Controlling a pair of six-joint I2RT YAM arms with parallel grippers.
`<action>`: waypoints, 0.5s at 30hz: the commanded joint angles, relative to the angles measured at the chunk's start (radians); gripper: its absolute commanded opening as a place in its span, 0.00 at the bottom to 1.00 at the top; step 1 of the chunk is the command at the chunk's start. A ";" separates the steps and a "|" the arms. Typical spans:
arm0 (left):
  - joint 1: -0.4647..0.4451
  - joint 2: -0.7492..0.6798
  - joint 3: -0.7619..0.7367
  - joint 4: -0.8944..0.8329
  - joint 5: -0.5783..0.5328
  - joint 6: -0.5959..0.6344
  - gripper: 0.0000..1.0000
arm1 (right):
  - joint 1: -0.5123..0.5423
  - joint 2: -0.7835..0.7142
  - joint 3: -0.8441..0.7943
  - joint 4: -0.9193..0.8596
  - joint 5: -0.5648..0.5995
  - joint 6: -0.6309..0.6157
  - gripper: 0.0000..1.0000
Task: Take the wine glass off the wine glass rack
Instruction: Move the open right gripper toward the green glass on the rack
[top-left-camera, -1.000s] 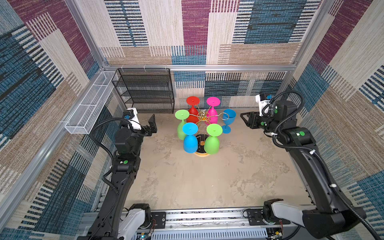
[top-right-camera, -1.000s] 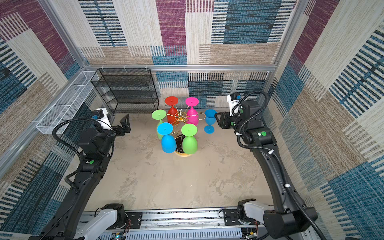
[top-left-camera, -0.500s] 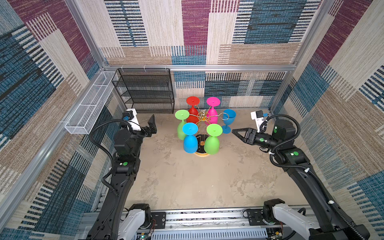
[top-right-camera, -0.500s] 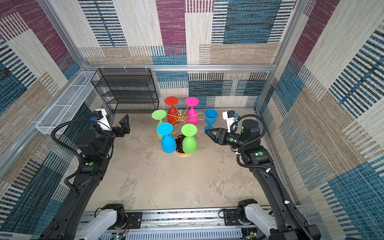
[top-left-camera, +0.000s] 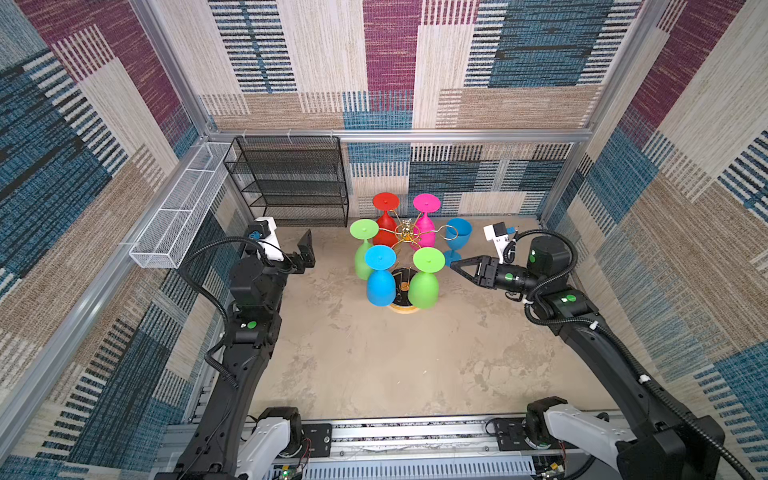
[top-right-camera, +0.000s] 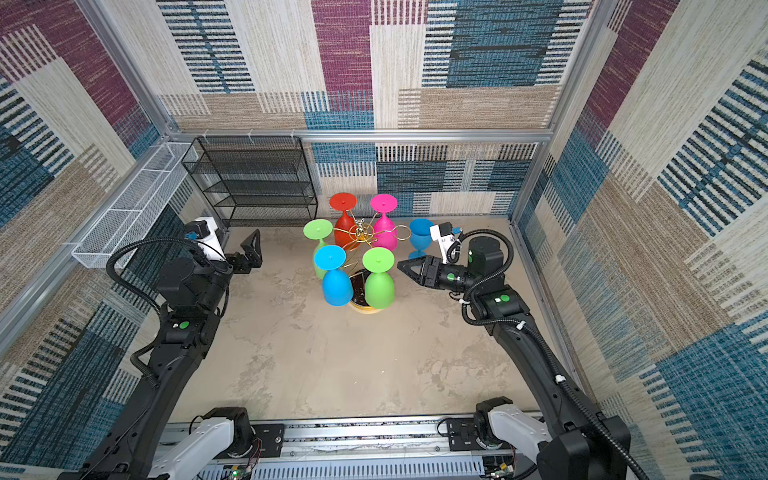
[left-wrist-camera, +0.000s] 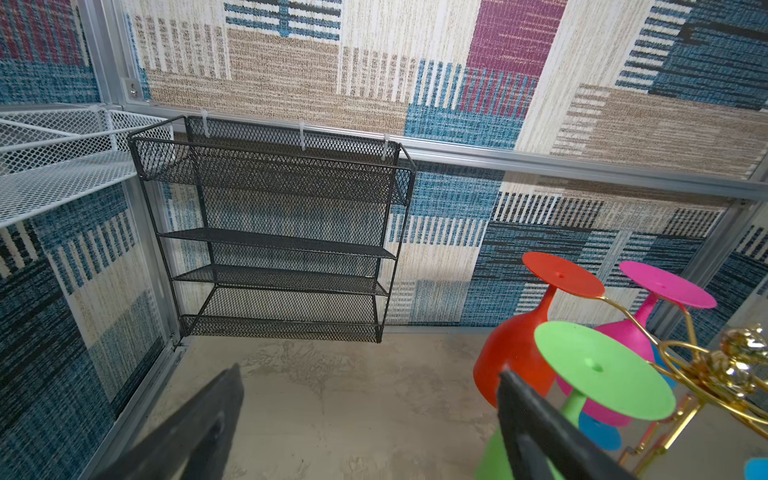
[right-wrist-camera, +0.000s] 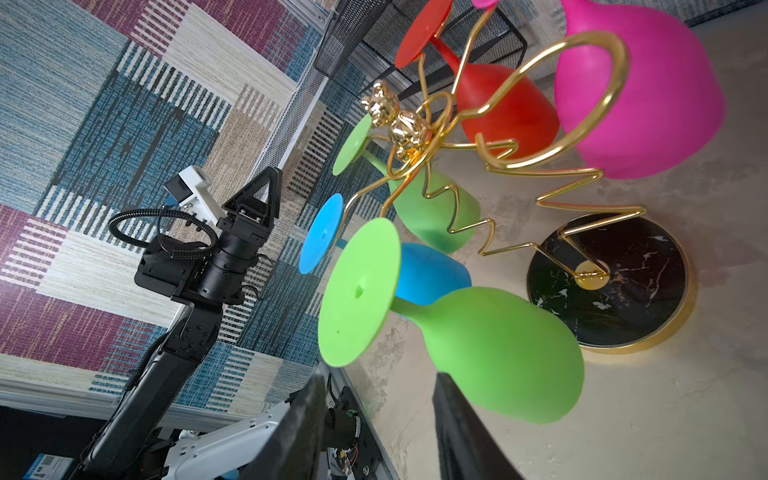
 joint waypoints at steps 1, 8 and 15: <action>0.000 0.001 -0.001 0.034 0.004 -0.014 0.97 | 0.016 0.024 0.022 0.067 -0.022 0.018 0.46; 0.001 0.002 -0.002 0.036 0.009 -0.017 0.97 | 0.061 0.085 0.037 0.114 -0.033 0.044 0.43; 0.002 0.002 -0.002 0.037 0.011 -0.019 0.97 | 0.070 0.109 0.053 0.132 -0.039 0.059 0.37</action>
